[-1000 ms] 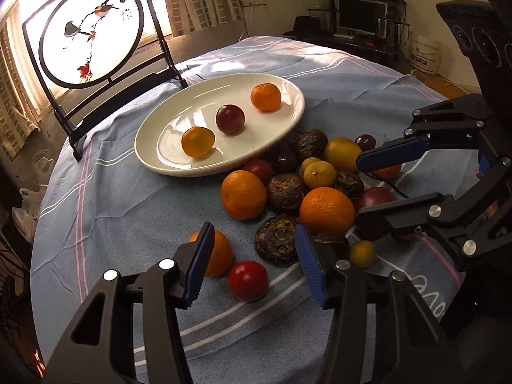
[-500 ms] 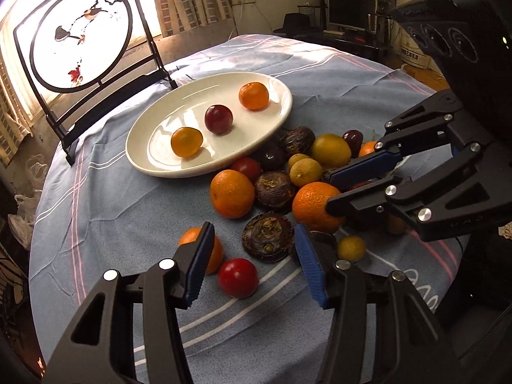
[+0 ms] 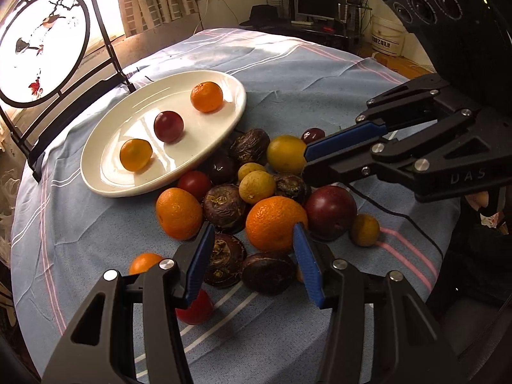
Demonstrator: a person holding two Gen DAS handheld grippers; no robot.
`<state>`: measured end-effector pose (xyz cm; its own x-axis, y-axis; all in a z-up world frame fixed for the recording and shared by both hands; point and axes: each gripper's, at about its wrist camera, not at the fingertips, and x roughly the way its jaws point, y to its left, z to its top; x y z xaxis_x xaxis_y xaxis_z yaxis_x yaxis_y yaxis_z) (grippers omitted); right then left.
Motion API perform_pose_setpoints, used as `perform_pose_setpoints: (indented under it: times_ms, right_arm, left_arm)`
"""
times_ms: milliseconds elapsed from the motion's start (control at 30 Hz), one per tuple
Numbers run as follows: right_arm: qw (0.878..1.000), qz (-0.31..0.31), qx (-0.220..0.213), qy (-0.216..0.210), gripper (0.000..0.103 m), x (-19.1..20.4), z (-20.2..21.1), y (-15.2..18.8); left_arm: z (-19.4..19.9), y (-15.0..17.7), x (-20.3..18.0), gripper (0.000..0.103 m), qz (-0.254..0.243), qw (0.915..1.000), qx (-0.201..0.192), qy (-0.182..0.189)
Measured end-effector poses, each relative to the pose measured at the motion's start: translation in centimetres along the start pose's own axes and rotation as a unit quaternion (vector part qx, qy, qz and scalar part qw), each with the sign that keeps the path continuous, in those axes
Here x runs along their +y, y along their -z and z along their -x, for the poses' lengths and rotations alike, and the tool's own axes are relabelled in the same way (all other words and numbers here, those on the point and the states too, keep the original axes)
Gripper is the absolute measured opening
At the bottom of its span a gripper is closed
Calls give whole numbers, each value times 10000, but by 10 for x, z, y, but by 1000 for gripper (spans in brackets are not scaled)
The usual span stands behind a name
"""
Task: Organize fruits
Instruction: 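Grasp a large orange from the pile with the right gripper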
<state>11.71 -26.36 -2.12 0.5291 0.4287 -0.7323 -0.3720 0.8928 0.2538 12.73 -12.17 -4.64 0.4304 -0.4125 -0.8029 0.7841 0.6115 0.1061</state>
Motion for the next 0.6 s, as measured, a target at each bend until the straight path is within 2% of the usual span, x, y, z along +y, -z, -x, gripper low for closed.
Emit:
perform_pose_setpoints:
  times_ms: [33, 100, 167, 233, 300, 400, 600]
  right_arm:
    - [10000, -14, -26, 18, 19, -2, 2, 1]
    - [9999, -58, -66, 54, 19, -5, 7, 4]
    - [9999, -110, -104, 54, 19, -8, 10, 5]
    - [9998, -109, -133, 56, 19, -8, 12, 6]
    - [9999, -78, -137, 42, 19, -6, 14, 8]
    - [9999, -18, -131, 41, 19, -2, 14, 9]
    - [9999, 84, -95, -4, 19, 3, 13, 9]
  left_arm:
    - [0, 0, -1, 45, -46, 10000, 12, 74]
    - [-4, -1, 0, 39, -3, 9989, 103, 450]
    - [-10, -1, 1, 39, -21, 9994, 119, 335]
    - [-14, -3, 5, 42, 118, 9988, 115, 467]
    - [-18, -5, 5, 47, 173, 9987, 149, 449]
    - [-18, -6, -2, 46, 89, 9994, 99, 317]
    - [-14, 0, 1, 42, 147, 9991, 110, 384]
